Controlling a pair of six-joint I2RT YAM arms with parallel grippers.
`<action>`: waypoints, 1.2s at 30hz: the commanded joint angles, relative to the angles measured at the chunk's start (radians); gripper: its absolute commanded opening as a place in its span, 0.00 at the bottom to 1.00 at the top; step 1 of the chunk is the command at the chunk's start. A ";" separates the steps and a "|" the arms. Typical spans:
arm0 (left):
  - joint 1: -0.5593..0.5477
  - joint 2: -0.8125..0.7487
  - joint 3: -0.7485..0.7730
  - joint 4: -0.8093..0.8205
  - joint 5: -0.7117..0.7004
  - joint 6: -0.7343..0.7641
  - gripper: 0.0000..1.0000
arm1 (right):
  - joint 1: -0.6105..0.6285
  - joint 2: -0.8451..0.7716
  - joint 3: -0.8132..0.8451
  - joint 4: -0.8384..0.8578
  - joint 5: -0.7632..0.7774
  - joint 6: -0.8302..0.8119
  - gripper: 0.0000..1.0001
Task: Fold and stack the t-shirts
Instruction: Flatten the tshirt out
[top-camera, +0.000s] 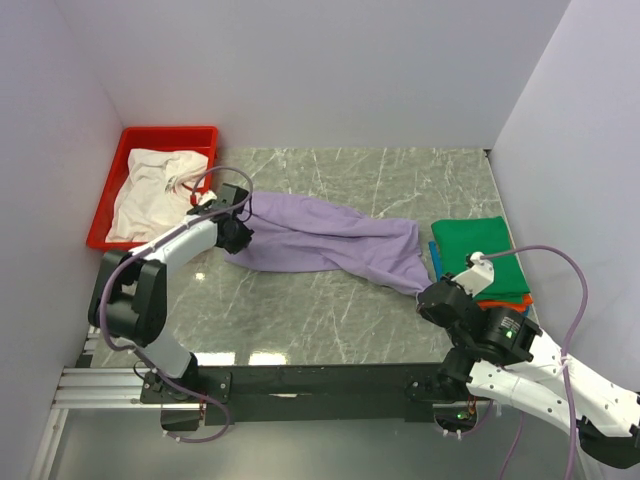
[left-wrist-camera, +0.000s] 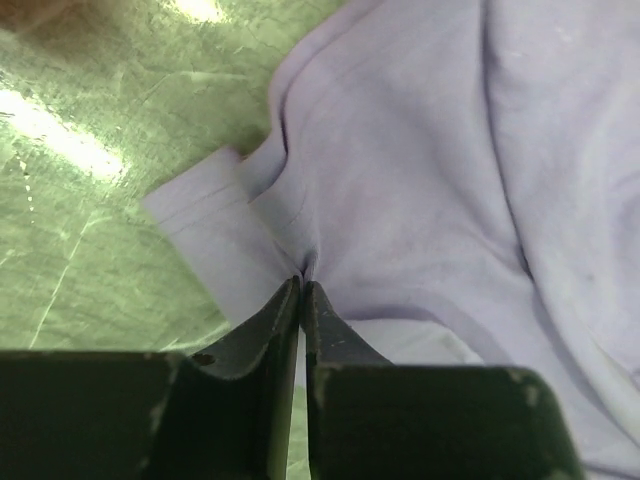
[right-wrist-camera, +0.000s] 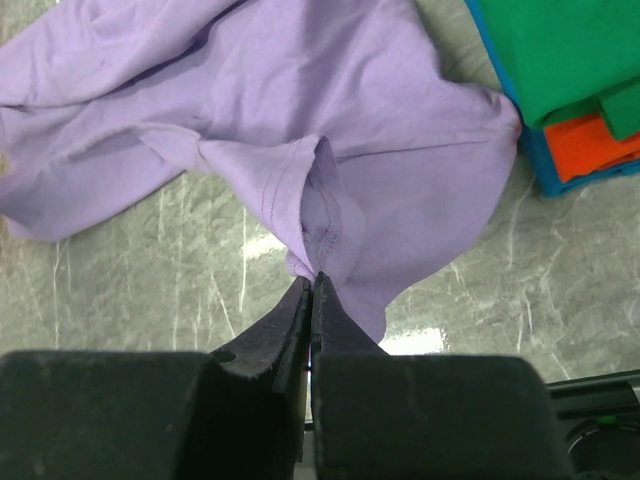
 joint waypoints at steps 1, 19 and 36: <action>-0.005 -0.063 -0.024 0.034 0.005 0.042 0.13 | -0.007 0.007 -0.009 0.046 0.007 -0.005 0.02; -0.007 -0.303 -0.311 0.106 -0.016 0.073 0.38 | -0.007 -0.020 -0.078 0.095 -0.087 -0.017 0.04; -0.007 -0.019 -0.030 0.023 -0.029 0.039 0.41 | -0.009 -0.040 -0.060 0.052 -0.087 0.003 0.04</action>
